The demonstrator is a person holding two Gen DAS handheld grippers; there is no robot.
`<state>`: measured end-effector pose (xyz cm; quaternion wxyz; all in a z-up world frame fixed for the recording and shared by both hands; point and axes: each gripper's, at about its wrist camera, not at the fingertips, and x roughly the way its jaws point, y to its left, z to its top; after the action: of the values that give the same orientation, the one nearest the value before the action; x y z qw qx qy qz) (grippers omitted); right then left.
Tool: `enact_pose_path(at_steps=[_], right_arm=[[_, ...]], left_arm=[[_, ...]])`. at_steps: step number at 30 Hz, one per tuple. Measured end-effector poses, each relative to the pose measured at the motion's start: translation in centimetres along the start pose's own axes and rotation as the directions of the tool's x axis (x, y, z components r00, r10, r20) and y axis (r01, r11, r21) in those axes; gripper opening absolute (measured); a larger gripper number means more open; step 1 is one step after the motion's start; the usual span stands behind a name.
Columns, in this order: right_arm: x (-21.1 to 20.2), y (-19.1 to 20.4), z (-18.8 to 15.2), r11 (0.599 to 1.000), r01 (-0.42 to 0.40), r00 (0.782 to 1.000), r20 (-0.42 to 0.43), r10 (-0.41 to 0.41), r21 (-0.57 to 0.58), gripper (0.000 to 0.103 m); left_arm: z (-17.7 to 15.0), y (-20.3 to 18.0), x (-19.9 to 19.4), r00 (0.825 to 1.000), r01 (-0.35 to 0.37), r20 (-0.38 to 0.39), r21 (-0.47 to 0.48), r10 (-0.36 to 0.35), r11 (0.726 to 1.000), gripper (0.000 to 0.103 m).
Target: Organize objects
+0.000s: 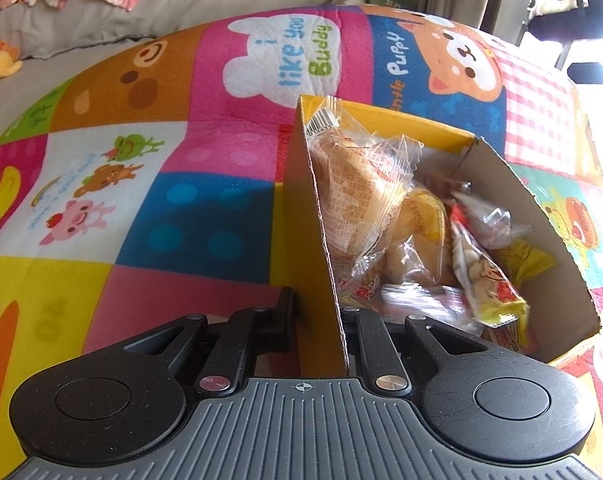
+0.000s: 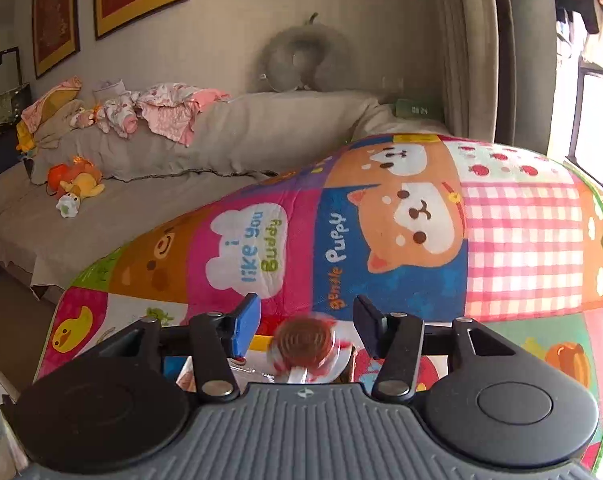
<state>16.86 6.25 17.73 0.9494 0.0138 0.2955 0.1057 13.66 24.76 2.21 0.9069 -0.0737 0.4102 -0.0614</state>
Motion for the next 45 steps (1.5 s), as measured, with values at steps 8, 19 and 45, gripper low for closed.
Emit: enact_pose_path(at_steps=[8, 19, 45], right_arm=[[0.0, -2.6, -3.8, 1.000, 0.021, 0.997, -0.067, -0.022, -0.019, 0.059], [-4.2, -4.2, -14.1, 0.983, -0.063, 0.994, -0.098, 0.047, -0.170, 0.079], [-6.6, -5.9, -17.8, 0.993, 0.109, 0.994, -0.014, -0.110, -0.044, 0.103]], left_arm=[[-0.1, 0.0, -0.1, 1.000, -0.001, 0.004, -0.005, 0.001, 1.000, 0.014], [3.0, -4.9, 3.0, 0.998, 0.025, -0.061, 0.024, -0.023, 0.999, 0.014], [-0.8, -5.0, -8.5, 0.959, -0.058, 0.283, 0.129, 0.019, 0.990, 0.043]])
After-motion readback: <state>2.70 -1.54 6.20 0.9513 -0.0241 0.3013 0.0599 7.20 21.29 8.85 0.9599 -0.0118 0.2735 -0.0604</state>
